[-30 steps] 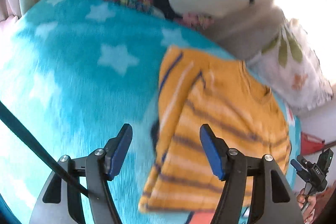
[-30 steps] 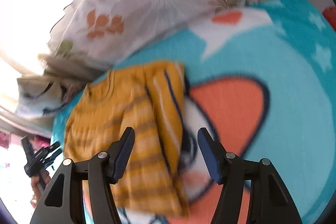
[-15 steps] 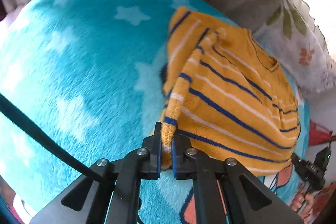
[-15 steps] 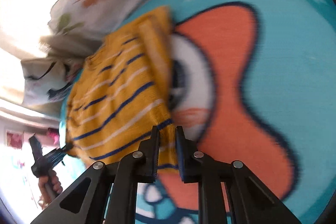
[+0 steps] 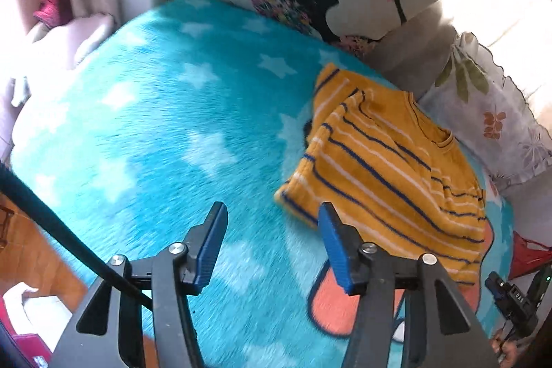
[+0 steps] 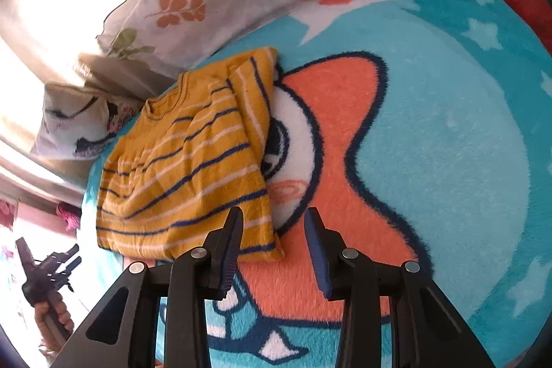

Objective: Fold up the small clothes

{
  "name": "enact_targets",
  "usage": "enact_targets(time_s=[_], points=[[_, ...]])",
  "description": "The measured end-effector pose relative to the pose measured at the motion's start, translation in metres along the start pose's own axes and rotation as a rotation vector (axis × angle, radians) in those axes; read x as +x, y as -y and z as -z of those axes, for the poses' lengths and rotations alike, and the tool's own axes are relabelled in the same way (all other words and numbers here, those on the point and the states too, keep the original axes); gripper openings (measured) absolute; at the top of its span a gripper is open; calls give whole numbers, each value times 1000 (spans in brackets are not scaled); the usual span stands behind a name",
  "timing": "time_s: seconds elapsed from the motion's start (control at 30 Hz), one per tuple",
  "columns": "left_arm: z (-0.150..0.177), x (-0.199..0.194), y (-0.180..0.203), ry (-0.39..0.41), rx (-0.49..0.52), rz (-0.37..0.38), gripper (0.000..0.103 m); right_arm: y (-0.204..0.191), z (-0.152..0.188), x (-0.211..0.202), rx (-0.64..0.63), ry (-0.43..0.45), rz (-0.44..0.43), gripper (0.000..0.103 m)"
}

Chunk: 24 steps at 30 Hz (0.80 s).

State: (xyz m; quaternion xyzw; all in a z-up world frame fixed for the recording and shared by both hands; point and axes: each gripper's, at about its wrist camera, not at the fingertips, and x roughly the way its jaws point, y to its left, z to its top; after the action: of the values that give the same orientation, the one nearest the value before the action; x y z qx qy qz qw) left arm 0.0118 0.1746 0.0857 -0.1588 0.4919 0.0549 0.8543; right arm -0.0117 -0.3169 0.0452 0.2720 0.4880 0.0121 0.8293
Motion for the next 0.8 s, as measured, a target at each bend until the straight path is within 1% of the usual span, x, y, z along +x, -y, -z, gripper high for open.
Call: enact_targets(time_s=[0.1, 0.2, 0.3, 0.4, 0.47, 0.53, 0.6, 0.67, 0.73, 0.8], points=[[17, -17, 1, 32, 24, -53, 59, -10, 8, 0, -52, -4, -2, 40], [33, -28, -2, 41, 28, -93, 62, -24, 16, 3, -107, -12, -14, 41], [44, -35, -10, 29, 30, -101, 62, -37, 23, 9, -142, -30, -22, 41], [49, -41, -16, 40, 34, -103, 62, -57, 30, 12, -178, -40, -19, 41], [47, -39, -19, 44, 38, -90, 62, -70, 32, 13, -206, -44, -13, 41], [44, -36, -21, 40, 44, -64, 62, -92, 31, 14, -250, -38, -2, 41], [35, -31, -24, 34, 65, -30, 62, -113, 29, 17, -279, -25, 7, 41], [26, -28, -30, 37, 90, -13, 62, -139, 24, 26, -305, -11, 20, 41], [17, -27, -38, 37, 109, -2, 62, -167, 19, 41, -327, -4, 42, 41], [5, -27, -51, 46, 125, 11, 62, -203, 13, 65, -366, -12, 68, 41]])
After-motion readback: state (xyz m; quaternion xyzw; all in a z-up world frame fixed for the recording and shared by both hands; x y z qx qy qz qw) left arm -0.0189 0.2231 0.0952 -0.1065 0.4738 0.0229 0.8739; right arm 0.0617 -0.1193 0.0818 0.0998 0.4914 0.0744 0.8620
